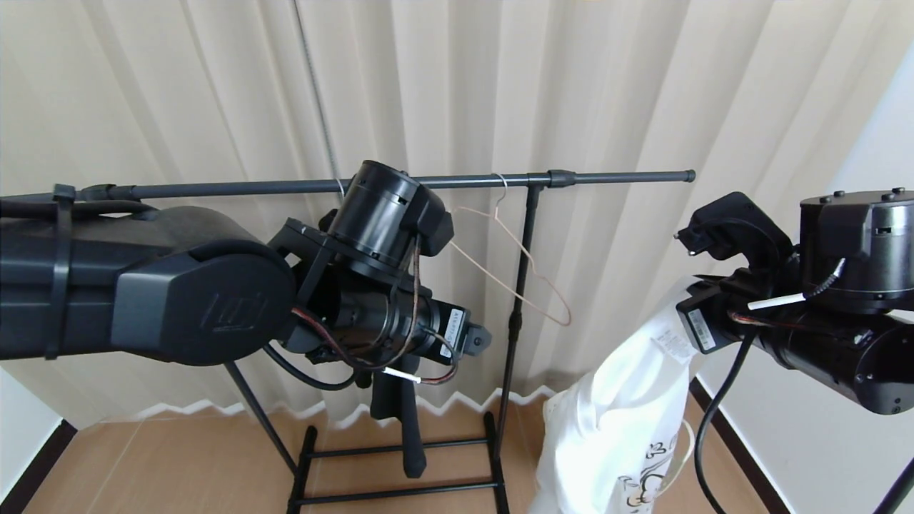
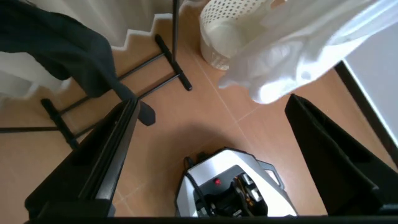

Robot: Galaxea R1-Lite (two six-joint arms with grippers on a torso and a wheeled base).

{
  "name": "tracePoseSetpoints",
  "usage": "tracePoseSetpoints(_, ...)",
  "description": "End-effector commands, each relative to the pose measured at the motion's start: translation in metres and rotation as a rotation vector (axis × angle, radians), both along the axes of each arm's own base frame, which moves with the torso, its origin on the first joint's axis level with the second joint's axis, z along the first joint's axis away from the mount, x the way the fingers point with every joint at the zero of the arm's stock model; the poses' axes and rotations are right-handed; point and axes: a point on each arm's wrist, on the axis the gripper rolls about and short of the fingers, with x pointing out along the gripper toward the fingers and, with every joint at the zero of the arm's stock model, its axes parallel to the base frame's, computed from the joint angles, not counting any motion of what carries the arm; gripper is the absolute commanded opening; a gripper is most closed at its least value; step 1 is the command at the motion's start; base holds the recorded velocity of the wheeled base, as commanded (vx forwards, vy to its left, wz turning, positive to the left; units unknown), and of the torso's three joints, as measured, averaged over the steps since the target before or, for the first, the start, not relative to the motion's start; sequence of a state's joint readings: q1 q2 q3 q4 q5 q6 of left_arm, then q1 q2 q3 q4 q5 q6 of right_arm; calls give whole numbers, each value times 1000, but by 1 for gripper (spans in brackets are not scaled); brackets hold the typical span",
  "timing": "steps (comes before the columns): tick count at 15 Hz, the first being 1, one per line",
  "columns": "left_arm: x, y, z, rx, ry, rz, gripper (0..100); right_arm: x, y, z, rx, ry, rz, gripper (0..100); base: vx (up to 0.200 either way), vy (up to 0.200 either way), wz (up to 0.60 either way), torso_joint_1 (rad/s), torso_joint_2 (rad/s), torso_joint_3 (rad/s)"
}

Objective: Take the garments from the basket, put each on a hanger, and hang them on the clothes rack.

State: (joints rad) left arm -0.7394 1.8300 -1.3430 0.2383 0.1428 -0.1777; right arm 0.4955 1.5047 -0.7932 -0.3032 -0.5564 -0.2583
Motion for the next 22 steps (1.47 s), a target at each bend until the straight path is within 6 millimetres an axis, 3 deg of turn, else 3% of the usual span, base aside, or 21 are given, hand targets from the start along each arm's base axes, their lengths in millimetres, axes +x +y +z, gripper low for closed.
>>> tracePoseSetpoints(1, 3, -3, -5, 5, 6, 3, 100, -7, -10, 4, -16, -12, -9, 0, 0, 0, 0, 0, 0, 0)
tracePoseSetpoints(7, 7, -6, -8, -12, 5, 23, 100, -10, -12, 3, -17, -4, 17, 0, 200, -200, 0, -2, -1, 4)
tracePoseSetpoints(11, 10, -8, -10, -33, 5, 36, 100, -16, -15, 7, -30, -16, 27, 0, 150, 0, 0, 7, 7, 1)
tracePoseSetpoints(15, 25, -18, -15, -40, -18, 75, 100, -17, -16, 7, -36, -17, 28, 0, 0, 0, 0, 0, 0, 0)
tracePoseSetpoints(22, 75, -56, -46, -17, -26, 143, 100, -18, -20, 9, -40, -23, 27, 0, 0, 0, 0, 0, 0, 0)
